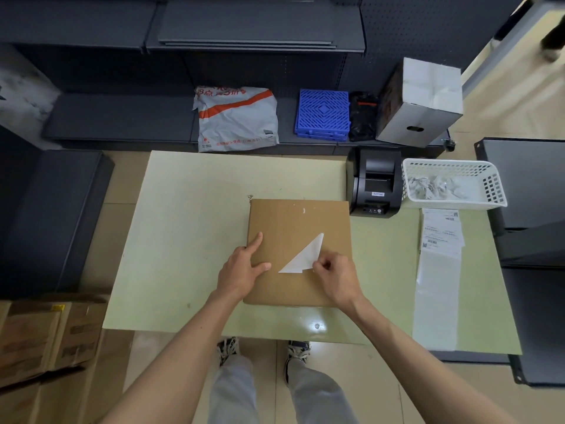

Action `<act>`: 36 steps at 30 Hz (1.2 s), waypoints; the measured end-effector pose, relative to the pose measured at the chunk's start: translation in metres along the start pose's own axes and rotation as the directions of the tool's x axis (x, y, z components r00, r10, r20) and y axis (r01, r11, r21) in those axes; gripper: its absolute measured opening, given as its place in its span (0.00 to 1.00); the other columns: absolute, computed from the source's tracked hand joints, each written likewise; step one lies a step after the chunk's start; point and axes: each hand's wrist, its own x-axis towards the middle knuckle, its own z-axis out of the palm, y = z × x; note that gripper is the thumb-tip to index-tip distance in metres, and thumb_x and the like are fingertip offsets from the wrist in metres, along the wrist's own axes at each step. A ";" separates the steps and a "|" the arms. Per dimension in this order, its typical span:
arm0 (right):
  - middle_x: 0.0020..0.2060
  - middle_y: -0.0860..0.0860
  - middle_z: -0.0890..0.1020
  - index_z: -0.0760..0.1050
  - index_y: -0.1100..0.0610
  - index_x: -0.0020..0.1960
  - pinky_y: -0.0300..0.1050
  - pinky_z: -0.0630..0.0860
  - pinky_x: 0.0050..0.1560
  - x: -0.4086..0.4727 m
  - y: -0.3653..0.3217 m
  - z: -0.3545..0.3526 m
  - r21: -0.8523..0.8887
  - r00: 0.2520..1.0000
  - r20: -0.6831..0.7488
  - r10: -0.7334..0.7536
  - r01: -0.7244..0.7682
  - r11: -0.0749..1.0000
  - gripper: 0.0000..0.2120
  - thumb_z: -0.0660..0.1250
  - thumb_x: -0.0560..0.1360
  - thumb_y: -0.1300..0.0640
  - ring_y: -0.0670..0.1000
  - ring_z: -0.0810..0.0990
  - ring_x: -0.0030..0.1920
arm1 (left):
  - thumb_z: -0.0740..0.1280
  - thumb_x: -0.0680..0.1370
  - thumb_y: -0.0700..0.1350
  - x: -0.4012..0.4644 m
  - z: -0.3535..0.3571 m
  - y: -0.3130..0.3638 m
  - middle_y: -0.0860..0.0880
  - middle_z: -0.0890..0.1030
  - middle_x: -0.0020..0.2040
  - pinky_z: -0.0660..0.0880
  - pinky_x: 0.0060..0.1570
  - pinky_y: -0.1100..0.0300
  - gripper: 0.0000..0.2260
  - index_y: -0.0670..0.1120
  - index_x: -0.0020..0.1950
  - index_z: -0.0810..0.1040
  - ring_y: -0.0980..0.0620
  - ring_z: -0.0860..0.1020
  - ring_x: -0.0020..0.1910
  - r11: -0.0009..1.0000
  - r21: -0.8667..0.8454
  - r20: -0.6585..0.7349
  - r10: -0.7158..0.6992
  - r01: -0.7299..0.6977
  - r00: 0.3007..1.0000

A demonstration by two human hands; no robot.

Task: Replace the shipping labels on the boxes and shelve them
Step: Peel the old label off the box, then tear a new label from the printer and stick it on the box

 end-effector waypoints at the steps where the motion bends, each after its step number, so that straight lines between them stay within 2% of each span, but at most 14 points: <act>1: 0.26 0.48 0.68 0.69 0.62 0.33 0.46 0.63 0.34 -0.001 0.001 -0.001 -0.003 1.000 0.002 -0.002 0.002 1.000 0.11 0.64 0.74 0.64 0.49 0.64 0.30 | 0.68 0.79 0.57 0.000 0.000 0.000 0.49 0.73 0.68 0.72 0.56 0.52 0.34 0.67 0.79 0.54 0.45 0.74 0.65 1.000 0.000 0.000 0.000 0.000 1.000; 3: 0.26 0.48 0.68 0.69 0.61 0.32 0.44 0.63 0.33 -0.004 0.000 -0.003 -0.009 1.000 0.005 0.003 -0.003 1.000 0.12 0.64 0.74 0.64 0.49 0.64 0.30 | 0.68 0.80 0.57 0.001 0.000 0.000 0.49 0.73 0.69 0.71 0.55 0.53 0.33 0.67 0.80 0.54 0.45 0.74 0.65 1.000 0.001 -0.003 -0.004 0.004 1.000; 6: 0.28 0.51 0.68 0.70 0.66 0.34 0.45 0.62 0.33 -0.007 0.000 -0.004 -0.004 1.000 0.004 0.002 -0.001 1.000 0.11 0.63 0.74 0.64 0.49 0.63 0.31 | 0.69 0.80 0.56 0.000 0.000 0.000 0.49 0.73 0.69 0.71 0.54 0.54 0.33 0.66 0.80 0.54 0.46 0.74 0.66 1.000 0.007 -0.002 0.002 -0.002 1.000; 13: 0.29 0.50 0.71 0.72 0.66 0.36 0.40 0.62 0.31 -0.020 0.001 -0.007 0.020 1.000 0.006 -0.013 0.013 1.000 0.09 0.64 0.74 0.64 0.48 0.65 0.31 | 0.69 0.79 0.56 0.000 0.000 0.003 0.49 0.73 0.68 0.72 0.57 0.52 0.33 0.66 0.80 0.55 0.45 0.73 0.66 1.000 0.006 -0.008 -0.003 0.003 1.000; 19: 0.29 0.52 0.70 0.70 0.67 0.36 0.43 0.62 0.32 -0.042 0.006 -0.012 0.018 0.999 -0.003 -0.048 0.048 0.999 0.11 0.63 0.75 0.63 0.48 0.64 0.31 | 0.69 0.79 0.56 0.000 0.001 0.002 0.49 0.73 0.68 0.72 0.54 0.53 0.33 0.66 0.80 0.54 0.45 0.74 0.65 1.000 0.012 -0.004 0.004 -0.004 1.000; 24: 0.33 0.57 0.77 0.74 0.65 0.37 0.42 0.65 0.34 -0.051 0.010 -0.036 0.045 0.998 -0.057 -0.016 0.019 0.999 0.11 0.64 0.76 0.62 0.48 0.68 0.33 | 0.69 0.80 0.56 -0.002 0.000 0.003 0.48 0.73 0.69 0.71 0.54 0.55 0.34 0.65 0.80 0.54 0.46 0.74 0.65 1.000 -0.006 0.008 0.016 -0.016 1.000; 26: 0.34 0.54 0.77 0.76 0.63 0.37 0.42 0.66 0.35 -0.053 0.007 -0.050 0.091 0.995 -0.100 0.003 0.006 0.996 0.10 0.64 0.76 0.62 0.48 0.70 0.33 | 0.68 0.80 0.56 -0.003 0.000 0.004 0.48 0.72 0.69 0.70 0.53 0.56 0.34 0.64 0.80 0.54 0.46 0.74 0.65 1.000 0.003 0.014 0.027 -0.027 1.000; 28: 0.34 0.50 0.77 0.77 0.61 0.36 0.37 0.66 0.35 -0.050 0.002 -0.065 0.112 0.991 -0.132 -0.013 0.028 0.993 0.10 0.64 0.76 0.63 0.47 0.71 0.33 | 0.68 0.80 0.56 -0.003 0.000 0.003 0.48 0.72 0.69 0.70 0.53 0.56 0.34 0.64 0.81 0.53 0.46 0.74 0.65 1.000 0.005 0.021 0.030 -0.030 0.999; 30: 0.37 0.49 0.78 0.77 0.59 0.35 0.34 0.67 0.36 -0.043 0.001 -0.076 0.102 0.991 -0.130 -0.027 0.041 0.994 0.11 0.65 0.76 0.62 0.47 0.73 0.34 | 0.67 0.80 0.57 -0.004 -0.004 0.009 0.47 0.70 0.70 0.71 0.53 0.55 0.34 0.63 0.81 0.52 0.46 0.73 0.66 0.998 0.054 0.041 0.022 -0.024 0.999; 33: 0.44 0.48 0.77 0.77 0.57 0.35 0.34 0.67 0.39 -0.033 -0.003 -0.085 0.123 0.997 -0.068 -0.036 0.044 0.991 0.11 0.67 0.77 0.59 0.45 0.73 0.35 | 0.65 0.81 0.58 -0.007 -0.013 0.027 0.46 0.65 0.75 0.72 0.60 0.47 0.32 0.57 0.82 0.56 0.44 0.66 0.72 0.963 0.268 0.032 0.031 -0.038 0.999; 35: 0.45 0.48 0.77 0.77 0.54 0.34 0.38 0.68 0.42 -0.029 -0.008 -0.090 0.165 0.998 -0.039 -0.048 0.053 0.985 0.12 0.68 0.77 0.58 0.45 0.73 0.36 | 0.63 0.82 0.57 -0.010 -0.022 0.047 0.45 0.63 0.77 0.70 0.67 0.45 0.27 0.55 0.80 0.61 0.43 0.63 0.75 0.937 0.333 0.011 0.106 -0.103 0.994; 36: 0.45 0.48 0.78 0.78 0.52 0.33 0.40 0.68 0.42 -0.028 -0.010 -0.092 0.193 0.998 -0.034 -0.054 0.060 0.979 0.13 0.69 0.77 0.58 0.45 0.74 0.37 | 0.62 0.83 0.57 -0.014 -0.025 0.060 0.46 0.64 0.78 0.69 0.68 0.46 0.26 0.54 0.80 0.63 0.44 0.64 0.75 0.941 0.303 0.026 0.153 -0.154 0.988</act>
